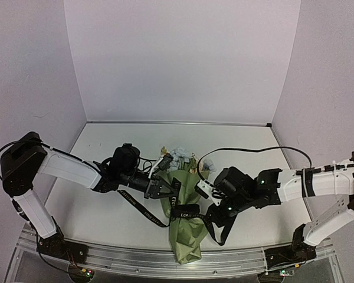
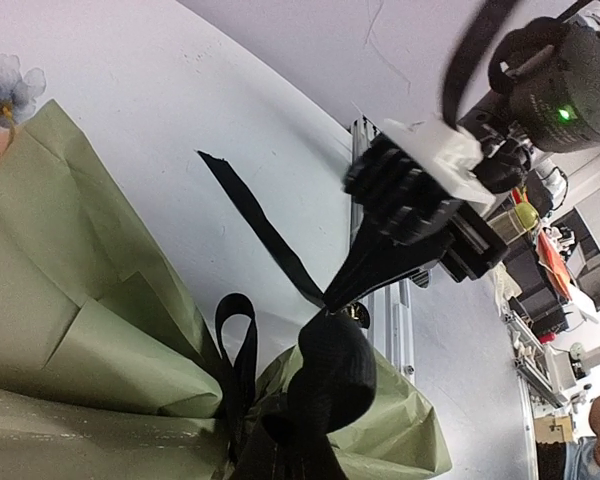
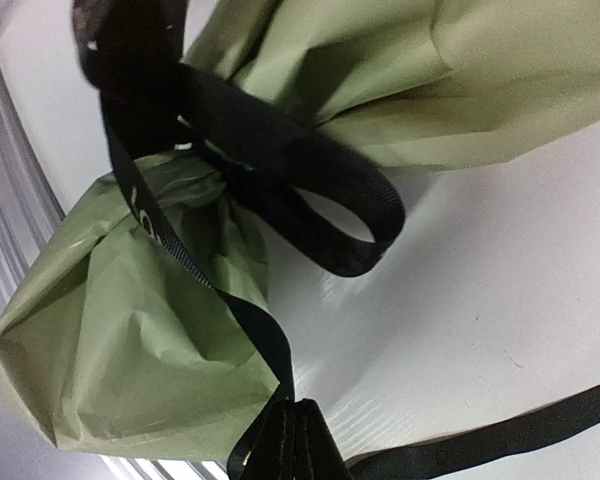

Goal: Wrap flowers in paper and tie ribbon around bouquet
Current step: Cross the half-tied ribbon over the folded bouquet.

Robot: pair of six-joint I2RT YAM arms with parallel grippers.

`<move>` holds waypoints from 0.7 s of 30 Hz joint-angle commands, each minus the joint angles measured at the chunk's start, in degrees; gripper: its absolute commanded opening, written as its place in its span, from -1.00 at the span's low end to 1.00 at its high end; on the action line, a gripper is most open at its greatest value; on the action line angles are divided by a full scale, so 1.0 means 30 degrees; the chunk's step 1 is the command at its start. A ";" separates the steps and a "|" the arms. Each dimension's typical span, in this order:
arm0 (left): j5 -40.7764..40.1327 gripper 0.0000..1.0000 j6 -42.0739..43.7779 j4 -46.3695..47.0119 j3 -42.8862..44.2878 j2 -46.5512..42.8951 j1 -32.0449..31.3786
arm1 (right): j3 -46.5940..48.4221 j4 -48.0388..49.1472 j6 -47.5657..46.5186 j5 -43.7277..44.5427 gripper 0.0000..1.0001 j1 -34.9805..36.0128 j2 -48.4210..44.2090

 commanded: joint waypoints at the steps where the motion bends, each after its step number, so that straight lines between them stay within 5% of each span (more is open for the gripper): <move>1: -0.0863 -1.00 0.1186 -0.0582 -0.0047 -0.1450 -0.0390 | 0.1375 0.0444 0.2652 -0.0955 -1.00 -0.0875 0.0969; 21: -0.4046 -1.00 0.4242 -0.5109 0.2171 -0.3063 -0.2573 | 0.4282 0.0622 0.6217 -0.4898 -1.00 -0.1619 0.4493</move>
